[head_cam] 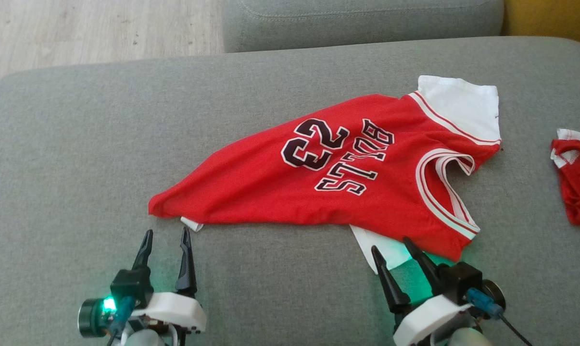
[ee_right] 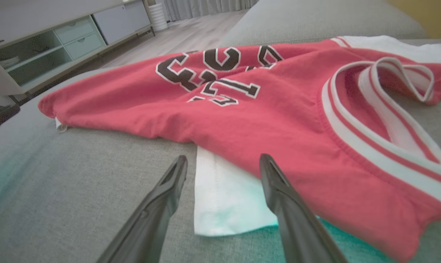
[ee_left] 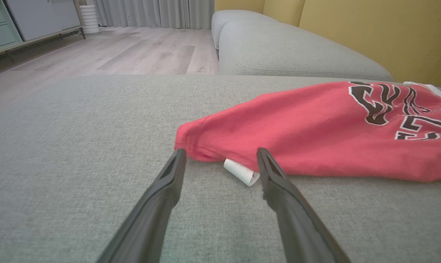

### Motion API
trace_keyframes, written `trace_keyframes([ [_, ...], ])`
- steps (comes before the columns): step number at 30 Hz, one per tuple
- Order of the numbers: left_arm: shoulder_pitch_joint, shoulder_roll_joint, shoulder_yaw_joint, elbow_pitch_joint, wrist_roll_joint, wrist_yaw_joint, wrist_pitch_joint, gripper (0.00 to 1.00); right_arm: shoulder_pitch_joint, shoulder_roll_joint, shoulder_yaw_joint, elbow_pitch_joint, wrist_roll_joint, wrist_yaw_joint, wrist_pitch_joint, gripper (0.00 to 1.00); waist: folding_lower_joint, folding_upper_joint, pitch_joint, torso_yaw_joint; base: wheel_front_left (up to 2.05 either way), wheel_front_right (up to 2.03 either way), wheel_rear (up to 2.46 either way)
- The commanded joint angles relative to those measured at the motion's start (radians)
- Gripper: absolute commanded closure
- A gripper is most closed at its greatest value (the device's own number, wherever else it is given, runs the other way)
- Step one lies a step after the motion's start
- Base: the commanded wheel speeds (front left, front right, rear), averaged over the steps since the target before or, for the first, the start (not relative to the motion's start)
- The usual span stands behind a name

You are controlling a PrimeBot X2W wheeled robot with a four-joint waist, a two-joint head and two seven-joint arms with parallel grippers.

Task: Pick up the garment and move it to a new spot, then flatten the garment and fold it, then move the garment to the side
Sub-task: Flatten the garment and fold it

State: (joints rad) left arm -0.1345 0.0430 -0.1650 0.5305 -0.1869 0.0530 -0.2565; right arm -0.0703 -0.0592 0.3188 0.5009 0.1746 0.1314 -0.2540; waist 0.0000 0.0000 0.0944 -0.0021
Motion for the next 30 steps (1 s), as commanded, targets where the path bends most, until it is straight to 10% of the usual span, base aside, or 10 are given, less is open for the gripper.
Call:
trace_keyframes([
  [1, -0.008, 0.007, 0.022, -0.026, -0.010, 0.007, -0.005, 0.00, -0.013, -0.010, 0.024, -0.021, -0.005, -0.001, -0.008, 0.00, 0.0000, 0.0000, 0.000, 0.001, 0.00, 0.00, 0.00],
  [17, -0.008, 0.007, 0.002, -0.012, -0.017, 0.007, -0.005, 0.00, -0.002, -0.026, 0.062, 0.052, 0.037, -0.001, -0.008, 0.00, 0.0000, 0.0000, 0.005, -0.006, 0.00, 0.00, 0.00],
  [30, -0.009, 0.007, 0.007, -0.008, -0.018, 0.008, -0.005, 0.00, 0.035, -0.012, -0.140, -0.011, 0.055, -0.001, -0.008, 0.00, 0.0000, 0.0000, 0.013, -0.013, 0.00, 0.00, 0.00],
])
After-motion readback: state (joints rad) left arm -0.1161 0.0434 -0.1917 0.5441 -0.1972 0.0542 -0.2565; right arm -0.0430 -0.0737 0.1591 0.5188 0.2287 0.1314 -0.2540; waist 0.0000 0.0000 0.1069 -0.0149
